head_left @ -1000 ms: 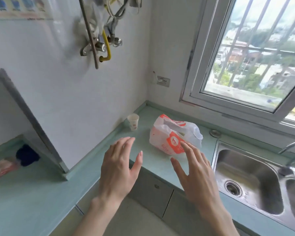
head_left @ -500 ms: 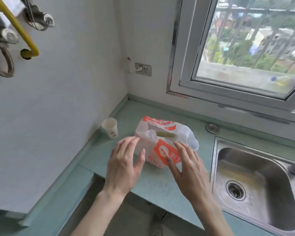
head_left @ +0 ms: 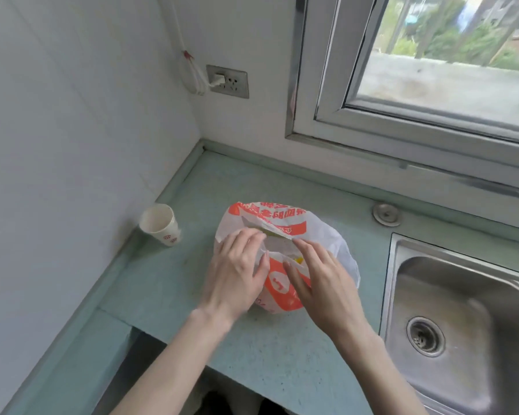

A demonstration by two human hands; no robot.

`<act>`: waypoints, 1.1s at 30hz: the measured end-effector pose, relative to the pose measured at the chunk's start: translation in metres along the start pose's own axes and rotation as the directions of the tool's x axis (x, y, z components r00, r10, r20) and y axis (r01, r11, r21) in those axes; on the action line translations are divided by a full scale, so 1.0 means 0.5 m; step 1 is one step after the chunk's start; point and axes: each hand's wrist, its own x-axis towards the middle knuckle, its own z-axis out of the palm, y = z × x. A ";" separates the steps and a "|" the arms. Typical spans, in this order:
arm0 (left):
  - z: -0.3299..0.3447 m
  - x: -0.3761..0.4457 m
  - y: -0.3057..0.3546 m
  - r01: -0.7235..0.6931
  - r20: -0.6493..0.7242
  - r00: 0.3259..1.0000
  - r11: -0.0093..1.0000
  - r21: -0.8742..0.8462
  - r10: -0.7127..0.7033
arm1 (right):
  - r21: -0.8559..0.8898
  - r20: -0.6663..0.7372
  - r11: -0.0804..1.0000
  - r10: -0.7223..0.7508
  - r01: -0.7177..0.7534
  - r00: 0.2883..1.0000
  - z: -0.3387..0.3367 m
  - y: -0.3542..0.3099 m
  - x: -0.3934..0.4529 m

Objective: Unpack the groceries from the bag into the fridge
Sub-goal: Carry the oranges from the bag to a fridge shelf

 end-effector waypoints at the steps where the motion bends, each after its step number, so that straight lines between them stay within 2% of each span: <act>1: 0.018 0.022 -0.006 -0.022 0.026 0.999 1.000 0.001 0.022 | 0.011 0.019 1.000 0.010 -0.010 1.000 0.007 0.006 0.013; 5: 0.083 0.082 -0.029 -0.100 0.134 0.986 0.995 0.011 0.097 | 0.024 0.083 0.999 0.026 -0.028 0.996 0.038 0.025 0.052; 8: 0.120 0.106 -0.048 -0.116 0.161 0.980 0.993 0.002 0.114 | 0.072 0.104 0.997 0.008 -0.016 0.995 0.058 0.028 0.073; 10: 0.136 0.116 -0.061 -0.099 0.153 0.983 0.995 0.006 0.097 | 0.102 0.166 0.994 0.018 -0.035 0.986 0.074 0.028 0.084; 12: 0.144 0.115 -0.074 -0.056 0.127 0.990 0.998 -0.007 0.056 | 0.019 0.249 0.998 0.054 -0.061 0.967 0.093 0.035 0.092; 14: 0.148 0.107 -0.083 -0.031 0.094 0.995 0.999 -0.042 0.035 | -0.172 0.297 0.983 0.117 -0.067 0.948 0.109 0.049 0.102; 16: 0.154 0.099 -0.089 -0.041 0.084 0.995 0.998 -0.055 0.046 | -0.293 0.294 0.953 0.168 -0.079 0.941 0.120 0.065 0.115; 19: 0.171 0.099 -0.109 -0.069 0.163 0.984 0.997 -0.027 0.073 | -0.353 0.244 0.934 0.151 -0.057 0.958 0.130 0.085 0.146; 24: 0.165 0.109 -0.136 -0.127 0.414 0.906 0.989 0.074 0.085 | -0.432 0.134 0.902 0.061 0.003 0.989 0.123 0.113 0.204; 31: 0.083 0.073 -0.177 -0.235 0.668 0.744 0.942 0.240 0.016 | -0.492 0.218 0.870 0.090 0.029 0.972 0.084 0.122 0.221; 33: 0.067 0.063 -0.184 -0.250 0.688 0.726 0.936 0.247 0.012 | -0.468 0.234 0.882 0.068 0.051 0.970 0.076 0.102 0.219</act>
